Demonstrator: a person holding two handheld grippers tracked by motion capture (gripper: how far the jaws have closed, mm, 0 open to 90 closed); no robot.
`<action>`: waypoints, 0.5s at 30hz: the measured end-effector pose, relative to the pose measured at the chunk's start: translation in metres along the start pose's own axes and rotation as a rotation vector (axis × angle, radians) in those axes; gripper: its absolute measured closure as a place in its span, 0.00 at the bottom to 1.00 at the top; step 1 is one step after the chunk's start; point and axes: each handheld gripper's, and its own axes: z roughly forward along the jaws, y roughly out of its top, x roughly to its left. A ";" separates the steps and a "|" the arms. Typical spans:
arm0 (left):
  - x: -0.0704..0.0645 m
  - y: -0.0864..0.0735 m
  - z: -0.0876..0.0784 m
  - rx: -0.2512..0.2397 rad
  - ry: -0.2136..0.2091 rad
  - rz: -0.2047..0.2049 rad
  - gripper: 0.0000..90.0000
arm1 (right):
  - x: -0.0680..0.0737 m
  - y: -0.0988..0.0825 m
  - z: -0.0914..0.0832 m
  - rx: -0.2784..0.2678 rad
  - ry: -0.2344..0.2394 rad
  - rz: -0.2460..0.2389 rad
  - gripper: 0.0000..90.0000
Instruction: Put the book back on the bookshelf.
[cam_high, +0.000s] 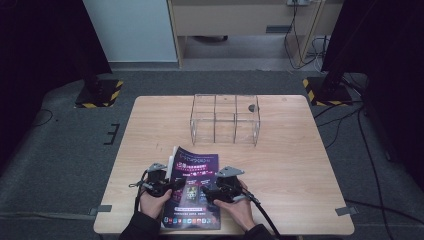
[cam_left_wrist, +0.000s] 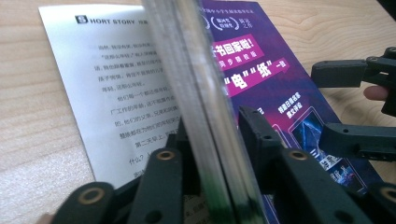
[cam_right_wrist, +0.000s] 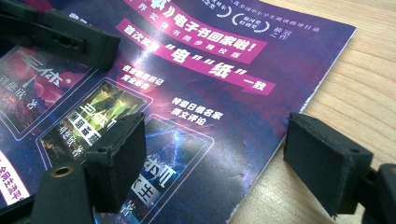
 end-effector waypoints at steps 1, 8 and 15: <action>-0.002 0.001 -0.001 -0.003 0.008 0.015 0.81 | 0.000 0.000 0.000 0.000 0.001 0.000 0.23; -0.018 0.003 -0.010 -0.068 0.028 0.088 0.90 | -0.008 -0.001 -0.004 -0.025 0.052 0.034 0.26; -0.031 0.004 -0.019 -0.141 0.009 0.137 0.92 | -0.014 -0.003 -0.010 -0.069 0.054 0.025 0.23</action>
